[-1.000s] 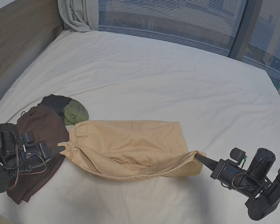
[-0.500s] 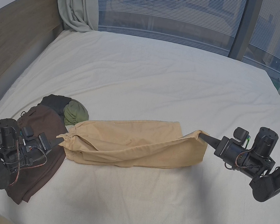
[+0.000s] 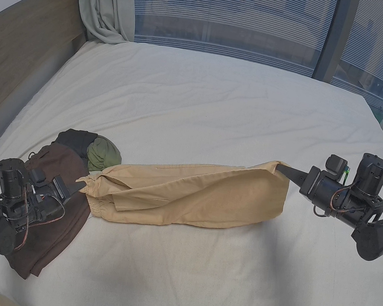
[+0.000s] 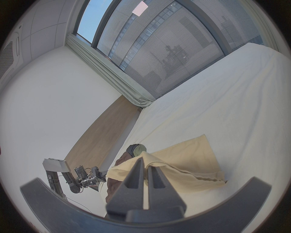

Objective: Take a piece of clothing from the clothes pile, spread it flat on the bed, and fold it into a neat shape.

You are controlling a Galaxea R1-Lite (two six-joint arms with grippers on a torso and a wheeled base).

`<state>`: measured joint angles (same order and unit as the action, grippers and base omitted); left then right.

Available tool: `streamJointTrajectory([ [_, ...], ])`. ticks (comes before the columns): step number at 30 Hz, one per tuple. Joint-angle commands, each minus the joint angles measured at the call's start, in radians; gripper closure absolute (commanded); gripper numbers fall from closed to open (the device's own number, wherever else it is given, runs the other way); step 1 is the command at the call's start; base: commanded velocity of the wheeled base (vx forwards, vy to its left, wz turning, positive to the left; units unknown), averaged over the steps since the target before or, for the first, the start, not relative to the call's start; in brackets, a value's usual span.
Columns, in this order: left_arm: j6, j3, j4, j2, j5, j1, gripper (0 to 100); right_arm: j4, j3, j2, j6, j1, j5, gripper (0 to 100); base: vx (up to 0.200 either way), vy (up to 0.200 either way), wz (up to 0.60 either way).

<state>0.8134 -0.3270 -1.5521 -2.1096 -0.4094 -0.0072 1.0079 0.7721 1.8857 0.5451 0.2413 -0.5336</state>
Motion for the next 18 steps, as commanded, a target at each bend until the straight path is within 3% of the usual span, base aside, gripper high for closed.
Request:
streamJointTrajectory([
  [1, 0.001, -0.01, 0.0, -0.015, 0.007, 0.0, 100, -0.022, 0.039, 0.019, -0.001, -0.002, 0.0, 100, 0.0, 0.0, 0.0],
  [13, 0.049, -0.079, 0.0, -0.032, 0.029, -0.01, 100, -0.071, 0.188, 0.194, 0.004, -0.022, 0.003, 100, 0.0, 0.0, 0.0],
  [18, 0.05, -0.118, 0.0, -0.078, 0.05, -0.017, 100, -0.103, 0.282, 0.248, 0.004, -0.022, 0.038, 100, 0.0, 0.0, 0.0],
])
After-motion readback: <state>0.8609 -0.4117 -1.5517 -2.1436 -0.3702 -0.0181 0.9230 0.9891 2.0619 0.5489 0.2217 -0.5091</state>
